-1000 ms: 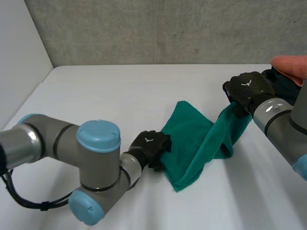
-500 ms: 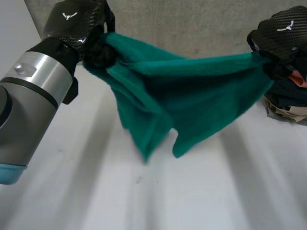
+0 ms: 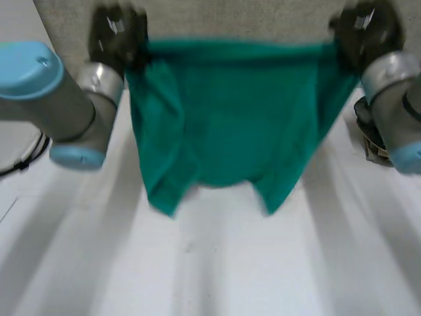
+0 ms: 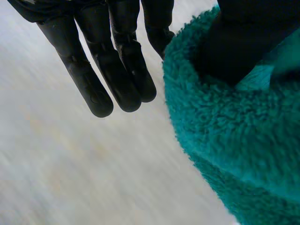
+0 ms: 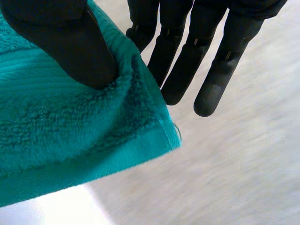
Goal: Fold the laundry.
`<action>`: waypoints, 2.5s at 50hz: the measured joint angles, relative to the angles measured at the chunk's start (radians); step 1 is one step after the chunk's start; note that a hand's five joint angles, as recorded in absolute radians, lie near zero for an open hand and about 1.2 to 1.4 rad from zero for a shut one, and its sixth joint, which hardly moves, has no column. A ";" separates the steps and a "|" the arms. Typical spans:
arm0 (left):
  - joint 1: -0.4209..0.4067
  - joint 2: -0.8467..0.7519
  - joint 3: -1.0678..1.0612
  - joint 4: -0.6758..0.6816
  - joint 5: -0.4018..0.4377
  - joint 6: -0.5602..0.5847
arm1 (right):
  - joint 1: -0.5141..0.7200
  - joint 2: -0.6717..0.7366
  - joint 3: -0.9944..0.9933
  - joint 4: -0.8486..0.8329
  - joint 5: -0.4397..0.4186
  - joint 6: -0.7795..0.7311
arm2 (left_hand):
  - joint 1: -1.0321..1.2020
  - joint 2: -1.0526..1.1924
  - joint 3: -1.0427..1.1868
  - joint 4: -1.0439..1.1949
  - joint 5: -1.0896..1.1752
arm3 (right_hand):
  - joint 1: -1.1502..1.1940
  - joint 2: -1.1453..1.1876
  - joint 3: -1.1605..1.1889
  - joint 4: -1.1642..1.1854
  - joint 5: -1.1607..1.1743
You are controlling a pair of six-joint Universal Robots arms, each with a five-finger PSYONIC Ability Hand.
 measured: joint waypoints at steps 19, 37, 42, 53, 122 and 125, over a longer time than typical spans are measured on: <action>0.030 0.199 -0.287 0.071 0.087 -0.008 | 0.065 -0.110 0.234 -0.161 -0.020 0.013 | 0.000 0.000 0.000 0.000 0.029 | 0.000 0.000 0.002 0.000 0.022; 0.073 0.056 -0.642 0.043 0.139 0.035 | 0.053 0.004 0.596 -0.115 -0.034 0.017 | -0.680 -0.725 -0.715 -0.738 -0.680 | 0.000 0.000 0.004 0.000 0.022; 0.079 0.117 -0.675 0.034 0.145 0.027 | 0.050 0.010 0.594 -0.116 -0.028 0.021 | -0.680 -0.735 -0.725 -0.751 -0.697 | 0.000 0.000 0.004 0.000 0.022; 0.103 0.355 -0.844 -0.061 0.132 -0.089 | 0.025 0.009 0.582 -0.116 -0.019 0.050 | -0.511 -0.581 -0.578 -0.581 -0.519 | 0.000 0.000 0.004 0.000 0.022; 0.212 0.381 -0.561 -0.520 0.223 0.110 | -0.027 -0.222 0.182 0.575 -0.031 -0.175 | 0.010 -0.003 -0.006 -0.004 0.011 | 0.000 0.000 0.004 0.000 0.023; 0.209 0.280 -0.549 -0.516 0.215 0.195 | -0.025 -0.144 0.172 0.583 -0.026 -0.186 | 0.010 -0.003 -0.005 -0.004 0.011 | 0.000 0.000 0.004 0.000 0.023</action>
